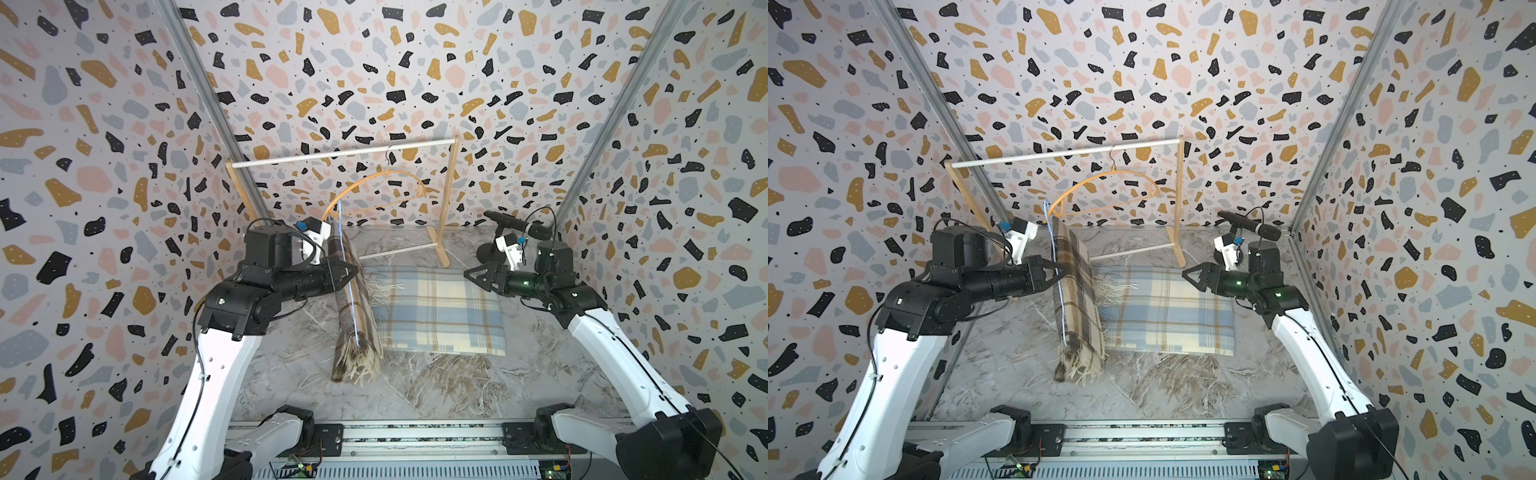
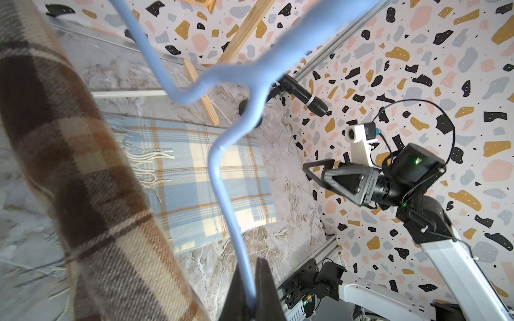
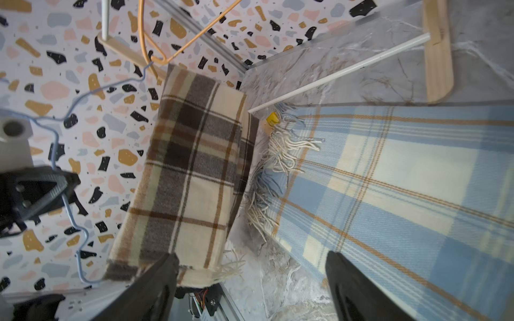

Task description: Hang the scarf on the hanger

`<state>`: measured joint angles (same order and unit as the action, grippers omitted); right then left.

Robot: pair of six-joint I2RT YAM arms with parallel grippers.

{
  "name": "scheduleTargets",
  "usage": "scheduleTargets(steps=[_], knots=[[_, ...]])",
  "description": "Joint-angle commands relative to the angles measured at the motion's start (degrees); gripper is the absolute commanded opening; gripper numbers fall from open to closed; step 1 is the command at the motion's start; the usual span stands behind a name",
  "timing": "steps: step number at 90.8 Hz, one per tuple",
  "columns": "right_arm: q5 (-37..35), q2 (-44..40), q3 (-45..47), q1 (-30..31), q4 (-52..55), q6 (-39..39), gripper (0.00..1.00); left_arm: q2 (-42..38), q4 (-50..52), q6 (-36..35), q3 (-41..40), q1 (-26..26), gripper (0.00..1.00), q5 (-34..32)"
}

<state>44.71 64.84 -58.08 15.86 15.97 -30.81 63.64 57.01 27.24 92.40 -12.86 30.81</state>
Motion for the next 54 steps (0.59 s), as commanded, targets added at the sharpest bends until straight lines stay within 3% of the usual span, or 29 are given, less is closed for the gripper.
scheduleTargets(steps=[1, 14, 27, 54], knots=[[-2.2, -1.93, 3.13, 5.44, -10.26, 8.2, 0.89, 0.1, 1.82, -6.8, 6.67, 1.92, 0.0, -2.82], [-5.64, -4.19, 10.35, 15.4, -25.65, 13.97, 0.91, 1.82, 0.38, -3.99, 4.79, 2.8, 0.0, -0.02], [-13.56, -4.63, 18.45, 26.39, -40.98, 22.78, 0.99, 1.69, 0.47, -3.7, 6.62, 3.02, 0.0, -3.5], [-27.85, 9.96, 16.45, 44.5, -52.25, 35.06, 1.0, 2.97, 0.05, -2.7, 10.34, 3.2, 0.0, -7.24]])
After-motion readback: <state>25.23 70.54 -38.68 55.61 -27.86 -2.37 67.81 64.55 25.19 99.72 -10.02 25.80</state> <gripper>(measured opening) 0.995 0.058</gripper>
